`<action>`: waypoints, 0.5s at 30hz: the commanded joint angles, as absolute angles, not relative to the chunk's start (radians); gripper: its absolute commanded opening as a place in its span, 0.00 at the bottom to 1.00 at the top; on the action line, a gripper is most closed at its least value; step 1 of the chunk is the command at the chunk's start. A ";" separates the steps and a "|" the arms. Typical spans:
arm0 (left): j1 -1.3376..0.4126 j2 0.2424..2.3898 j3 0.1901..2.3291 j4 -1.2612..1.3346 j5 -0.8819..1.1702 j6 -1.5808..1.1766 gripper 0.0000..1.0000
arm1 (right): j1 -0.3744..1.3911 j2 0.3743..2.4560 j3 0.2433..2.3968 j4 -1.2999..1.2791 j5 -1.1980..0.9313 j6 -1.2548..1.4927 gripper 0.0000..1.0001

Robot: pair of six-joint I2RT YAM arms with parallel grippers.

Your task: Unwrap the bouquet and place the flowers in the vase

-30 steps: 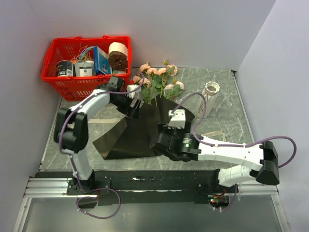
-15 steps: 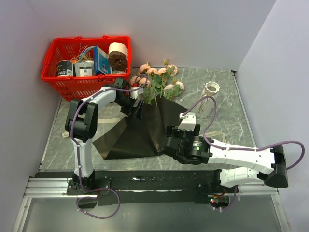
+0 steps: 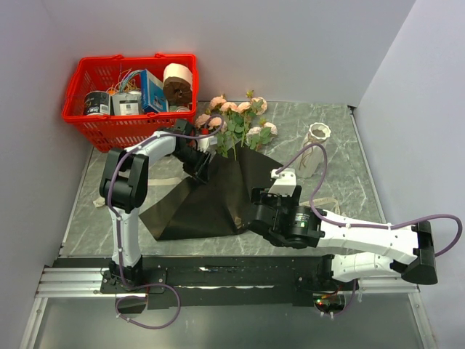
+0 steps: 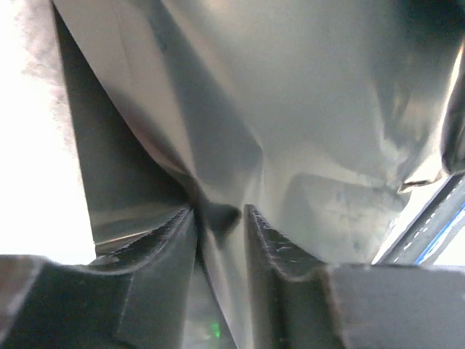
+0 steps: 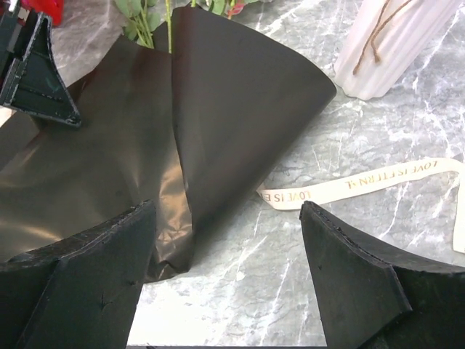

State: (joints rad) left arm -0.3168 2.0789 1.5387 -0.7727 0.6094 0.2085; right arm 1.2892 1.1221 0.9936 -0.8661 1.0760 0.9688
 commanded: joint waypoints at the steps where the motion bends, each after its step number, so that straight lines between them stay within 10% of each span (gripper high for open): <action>1: -0.325 2.045 1.571 -0.813 0.658 0.242 0.32 | 1.284 1.100 1.017 -0.845 1.117 0.966 0.86; 15: -0.339 1.913 1.592 -0.847 0.658 0.239 0.01 | 1.284 1.075 1.045 -0.775 1.135 0.865 0.85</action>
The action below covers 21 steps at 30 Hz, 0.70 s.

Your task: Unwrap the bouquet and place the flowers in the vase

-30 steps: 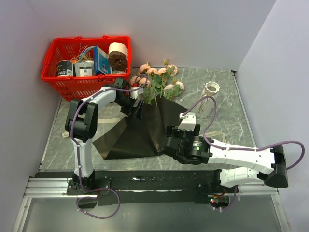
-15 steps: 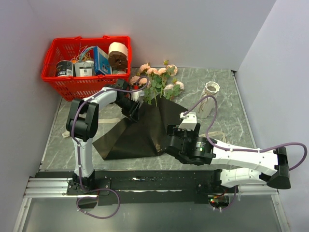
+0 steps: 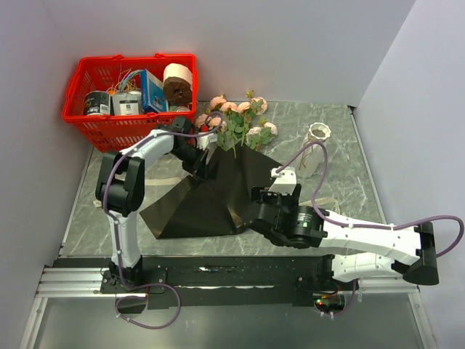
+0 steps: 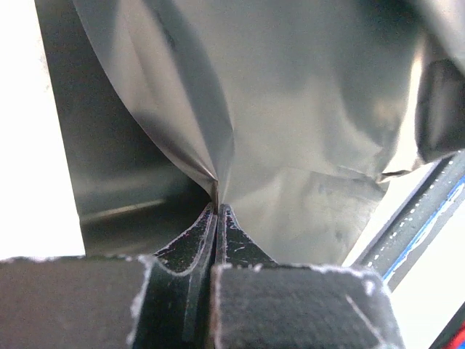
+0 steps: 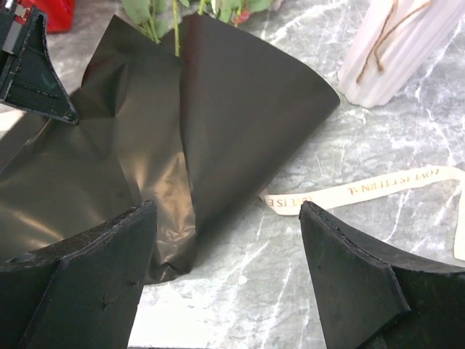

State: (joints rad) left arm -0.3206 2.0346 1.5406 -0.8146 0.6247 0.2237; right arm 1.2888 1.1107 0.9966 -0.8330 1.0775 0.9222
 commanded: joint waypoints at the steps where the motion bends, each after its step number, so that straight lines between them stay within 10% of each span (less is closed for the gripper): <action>1: -0.344 1.896 1.591 -0.851 0.661 0.241 0.01 | 1.284 1.069 1.051 -0.764 1.146 0.855 0.85; 11: -0.483 1.581 1.494 -0.908 0.597 0.317 0.01 | 1.183 0.917 1.088 -0.317 1.083 0.314 0.85; 21: -0.768 1.221 1.307 -0.988 0.440 0.385 0.02 | 0.927 1.063 1.382 -0.466 0.759 0.251 0.83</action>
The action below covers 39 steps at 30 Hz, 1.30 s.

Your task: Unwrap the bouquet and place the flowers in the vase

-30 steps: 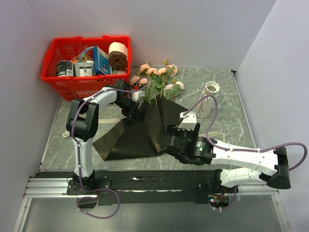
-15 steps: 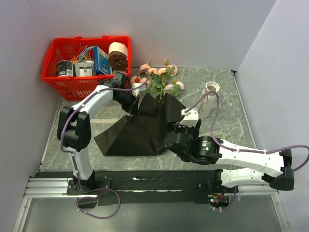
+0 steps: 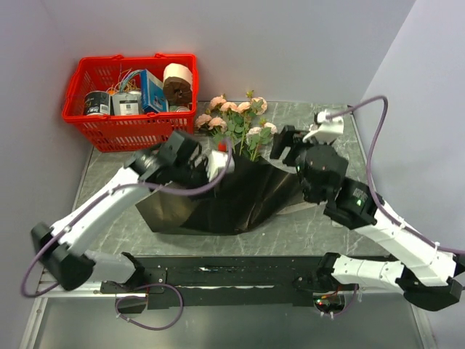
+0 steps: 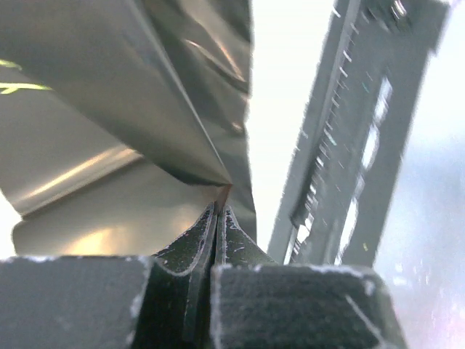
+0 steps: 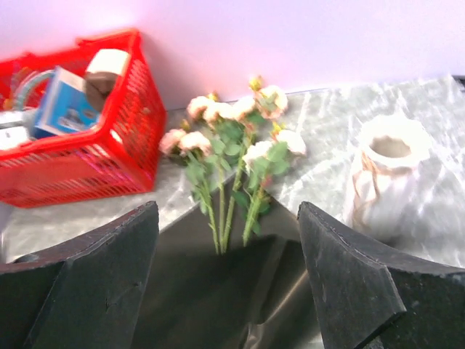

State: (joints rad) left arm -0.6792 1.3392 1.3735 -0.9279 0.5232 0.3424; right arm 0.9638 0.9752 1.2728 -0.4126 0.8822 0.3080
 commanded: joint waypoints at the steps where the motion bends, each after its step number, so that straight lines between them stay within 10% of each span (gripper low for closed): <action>1: -0.787 1.194 1.277 -0.991 0.439 0.397 0.03 | 0.911 1.080 1.403 -0.482 0.724 0.255 0.83; 23: -0.893 0.802 1.276 -1.015 0.413 0.537 0.66 | 1.012 1.249 1.187 -0.704 0.455 0.521 0.74; 39: -0.720 1.112 1.437 -0.976 0.324 0.356 0.75 | 1.239 0.968 0.988 -0.841 0.312 0.759 0.72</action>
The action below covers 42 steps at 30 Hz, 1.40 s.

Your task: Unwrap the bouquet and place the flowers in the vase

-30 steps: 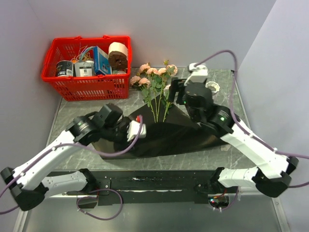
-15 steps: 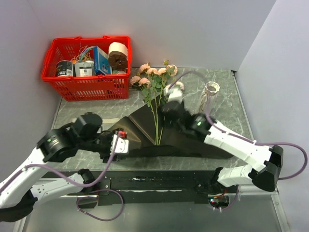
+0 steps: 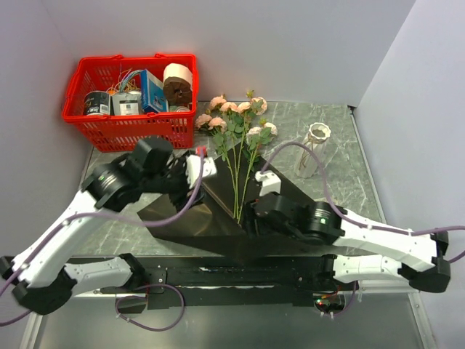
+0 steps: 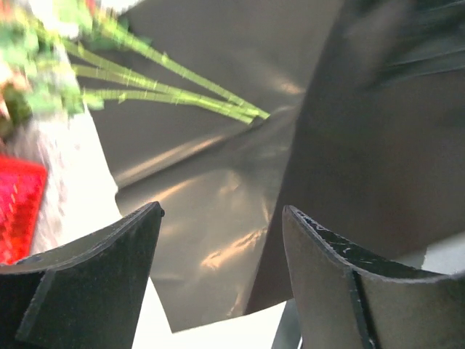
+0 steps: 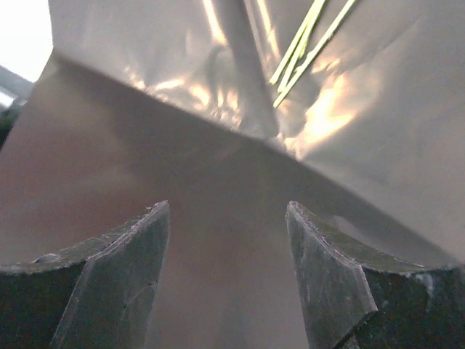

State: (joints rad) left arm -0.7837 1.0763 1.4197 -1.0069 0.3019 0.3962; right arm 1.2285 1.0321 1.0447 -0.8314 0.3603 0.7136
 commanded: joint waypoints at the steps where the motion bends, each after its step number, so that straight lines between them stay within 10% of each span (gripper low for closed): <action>1: -0.695 1.147 1.433 -0.970 0.331 0.360 0.76 | 1.239 0.957 0.962 -0.839 0.311 0.756 0.72; 16: -0.473 1.407 1.290 -0.849 0.237 0.339 0.74 | 0.721 1.354 1.253 -0.595 0.209 0.425 0.72; 27: -0.394 1.459 1.008 -0.657 0.150 0.285 0.70 | 0.600 1.850 1.431 -0.456 0.262 0.443 0.54; 42: -0.374 1.440 0.982 -0.641 0.163 0.275 0.69 | 0.534 2.106 1.588 -0.428 0.288 0.436 0.55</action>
